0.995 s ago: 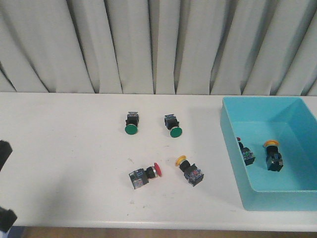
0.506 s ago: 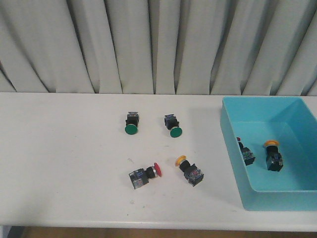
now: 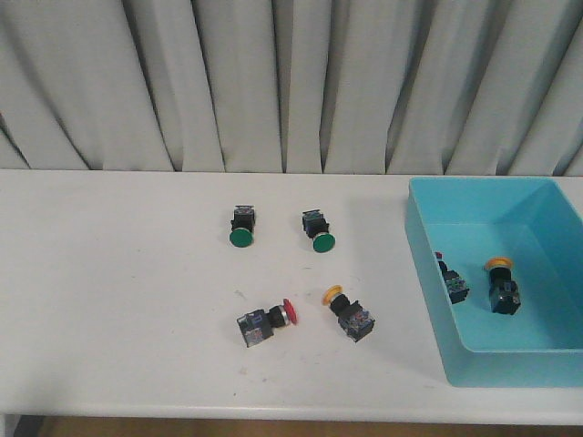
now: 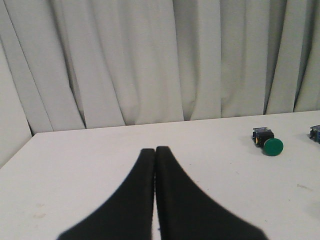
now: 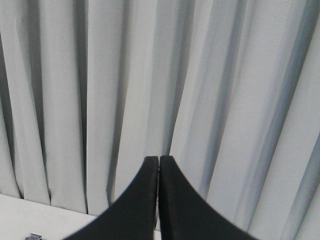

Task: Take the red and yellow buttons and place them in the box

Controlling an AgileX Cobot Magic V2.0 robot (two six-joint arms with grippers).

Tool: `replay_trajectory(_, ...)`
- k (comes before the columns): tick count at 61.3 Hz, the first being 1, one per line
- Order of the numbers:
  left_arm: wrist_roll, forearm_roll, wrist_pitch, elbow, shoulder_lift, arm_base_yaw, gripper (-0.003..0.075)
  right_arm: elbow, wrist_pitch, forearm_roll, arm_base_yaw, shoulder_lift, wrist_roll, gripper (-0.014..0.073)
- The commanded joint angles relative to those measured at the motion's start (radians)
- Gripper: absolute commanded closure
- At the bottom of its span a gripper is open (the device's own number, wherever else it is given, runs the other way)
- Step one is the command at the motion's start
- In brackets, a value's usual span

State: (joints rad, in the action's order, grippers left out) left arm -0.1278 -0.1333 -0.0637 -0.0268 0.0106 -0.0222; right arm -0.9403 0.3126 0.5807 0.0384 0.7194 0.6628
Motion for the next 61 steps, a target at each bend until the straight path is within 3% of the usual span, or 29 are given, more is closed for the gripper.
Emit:
replay_trajectory(1, 0.001, 0.011, 0.064, -0.05, 0.016, 0.001, 0.0727, -0.028, -0.061, 0.012, -0.003, 0.006, 0.008, 0.0601)
replay_trajectory(61, 0.024, 0.053, 0.035, -0.049, 0.015, 0.001, 0.0727, -0.028, -0.061, 0.012, -0.003, 0.006, 0.008, 0.0601)
